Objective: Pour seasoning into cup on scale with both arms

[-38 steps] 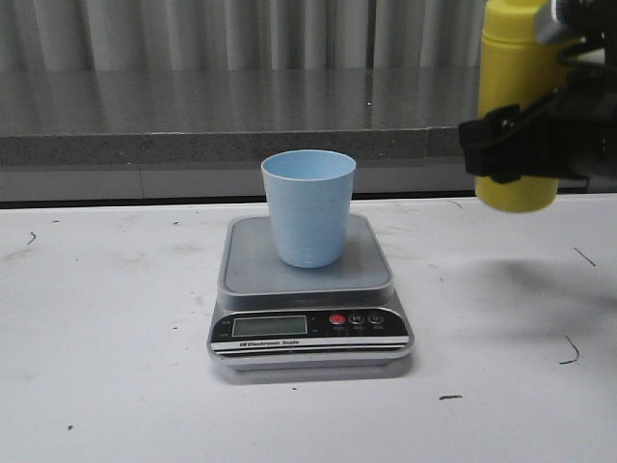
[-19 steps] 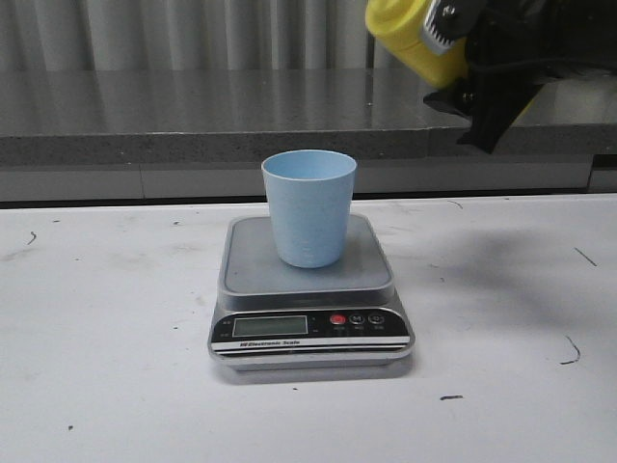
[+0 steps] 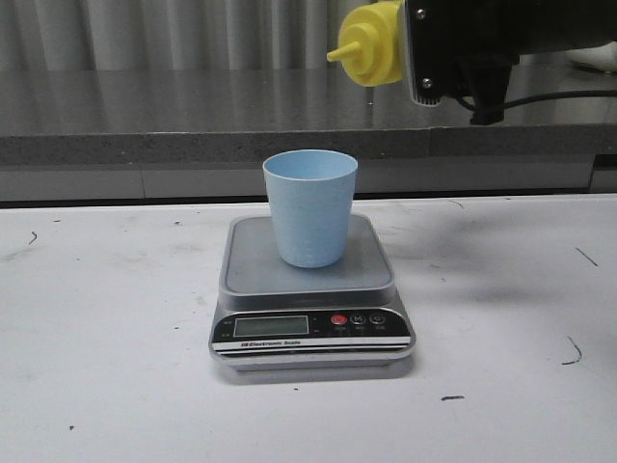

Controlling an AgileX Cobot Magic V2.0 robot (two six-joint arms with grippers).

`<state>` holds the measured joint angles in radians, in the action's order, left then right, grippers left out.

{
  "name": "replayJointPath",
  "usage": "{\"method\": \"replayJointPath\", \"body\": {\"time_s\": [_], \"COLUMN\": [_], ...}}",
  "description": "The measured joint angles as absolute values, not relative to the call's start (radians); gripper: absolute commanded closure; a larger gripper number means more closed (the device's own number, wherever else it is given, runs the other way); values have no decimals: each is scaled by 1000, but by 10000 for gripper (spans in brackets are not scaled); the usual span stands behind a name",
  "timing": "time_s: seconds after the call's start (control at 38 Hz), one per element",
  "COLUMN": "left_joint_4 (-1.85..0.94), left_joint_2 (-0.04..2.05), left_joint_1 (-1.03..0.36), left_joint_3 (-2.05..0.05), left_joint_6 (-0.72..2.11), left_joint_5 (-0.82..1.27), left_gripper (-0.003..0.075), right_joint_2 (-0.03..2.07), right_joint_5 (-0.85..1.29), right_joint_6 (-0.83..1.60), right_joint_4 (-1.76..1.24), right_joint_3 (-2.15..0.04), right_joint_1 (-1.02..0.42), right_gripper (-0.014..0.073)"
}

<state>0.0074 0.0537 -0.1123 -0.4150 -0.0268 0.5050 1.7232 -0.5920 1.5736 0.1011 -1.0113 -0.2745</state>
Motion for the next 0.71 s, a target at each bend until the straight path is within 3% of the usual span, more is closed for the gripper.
{"method": "replayJointPath", "body": {"time_s": [0.21,0.42,0.71], "left_joint_4": [7,7,7], "left_joint_2": [54,54,54], "left_joint_1": [-112,-112,-112], "left_joint_3": [-415,-414,-414], "left_joint_6": [-27,-27,-27], "left_joint_5": [505,505,505], "left_gripper": [740,740,740], "right_joint_2": [1723,1723,1723], "right_joint_5": [-645,-648,-648], "right_joint_6": [1640,1787,1817], "right_joint_4": [163,211,213], "right_joint_3": [-1034,-1034,-1034], "right_joint_1": [-276,-287,-287], "right_gripper": [486,557,556]}}
